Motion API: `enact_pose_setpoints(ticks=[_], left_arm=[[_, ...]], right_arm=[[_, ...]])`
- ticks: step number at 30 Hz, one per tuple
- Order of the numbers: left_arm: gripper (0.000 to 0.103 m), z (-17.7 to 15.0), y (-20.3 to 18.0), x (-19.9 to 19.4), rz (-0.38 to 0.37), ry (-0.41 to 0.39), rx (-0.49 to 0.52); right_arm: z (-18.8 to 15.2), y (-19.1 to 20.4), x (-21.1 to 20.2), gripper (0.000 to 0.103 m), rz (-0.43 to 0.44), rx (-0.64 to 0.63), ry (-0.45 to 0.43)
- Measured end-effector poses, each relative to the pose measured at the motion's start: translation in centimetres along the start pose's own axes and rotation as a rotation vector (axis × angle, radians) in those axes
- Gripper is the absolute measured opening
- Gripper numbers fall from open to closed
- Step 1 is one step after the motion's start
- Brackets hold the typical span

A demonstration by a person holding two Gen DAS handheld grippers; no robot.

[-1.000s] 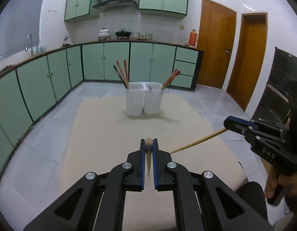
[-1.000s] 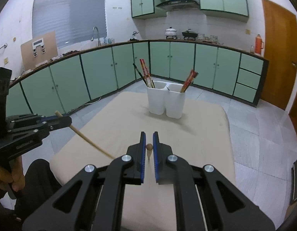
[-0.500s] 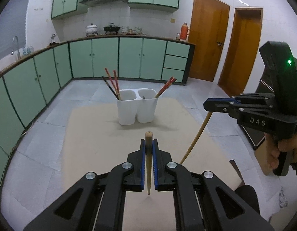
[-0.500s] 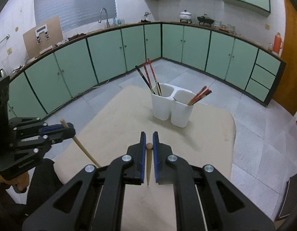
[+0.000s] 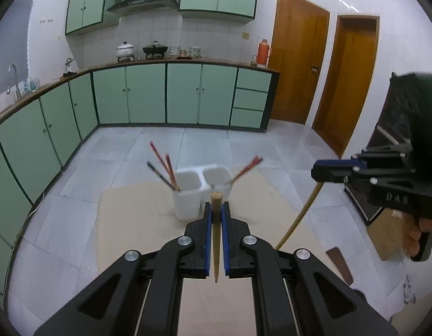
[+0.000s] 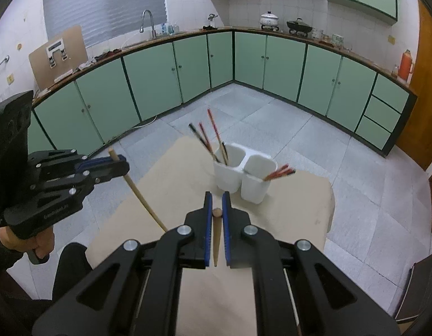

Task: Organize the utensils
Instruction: 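Lift the wooden chopstick with the left tool while the right tool lifts the other, then open both tools above the white holder to drop the wooden chopsticks in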

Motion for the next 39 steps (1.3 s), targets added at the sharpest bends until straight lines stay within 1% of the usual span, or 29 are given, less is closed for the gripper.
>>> enact_pose_setpoints(ticks=[4,9,12,16,20,25,28,32,35,38,39], left_arm=[[0.007,3.1,0.3,0.3,0.007,-0.027,0.0],[0.007,6.7,0.7,1.6,0.017,-0.062,-0.015],[0.007,9.3,1.2,3.0,0.03,-0.09,-0.025],[0.007,11.8,2.0,5.6,0.047,-0.118,-0.044],[0.007,13.6,2.6,8.7,0.067,-0.136,-0.053],[0.007,14.0,3.4,13.1,0.098,-0.127,-0.052],[0.007,13.3,4.6,15.9,0.095,-0.094,-0.084],[0.007,11.6,5.8,19.1,0.089,-0.039,-0.108],[0.007,10.4,6.4,20.5,0.084,-0.006,-0.116],[0.007,9.6,7.0,21.1,0.087,0.019,-0.123],[0.011,9.5,7.2,21.0,0.093,0.017,-0.124]], right_arm=[[2.1,-0.9,-0.3,0.006,-0.015,0.01,-0.012],[6.4,-2.0,-0.7,0.006,-0.046,0.018,-0.057],[9.0,-2.9,-0.3,0.006,-0.054,0.033,-0.083],[11.9,-4.2,1.1,0.006,-0.068,0.054,-0.112],[14.2,-6.5,3.7,0.006,-0.09,0.084,-0.127],[15.1,-9.1,7.4,0.006,-0.118,0.115,-0.118],[14.7,-10.8,9.9,0.006,-0.126,0.143,-0.102],[13.2,-12.3,13.3,0.006,-0.128,0.168,-0.056],[11.9,-13.0,15.6,0.006,-0.121,0.186,-0.023],[10.8,-12.9,16.9,0.01,-0.111,0.199,0.011],[10.6,-12.7,17.0,0.017,-0.114,0.199,0.011]])
Point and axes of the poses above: each gripper's, at about its wrist camera, not at the fingertips, and x roughly the way its jaws point, y to its left, z to its top, the point moved 2 cm from there along x, roughly the way its jaws point, and after that the axes turned 4 degrees about z, right-handed, at the moved point
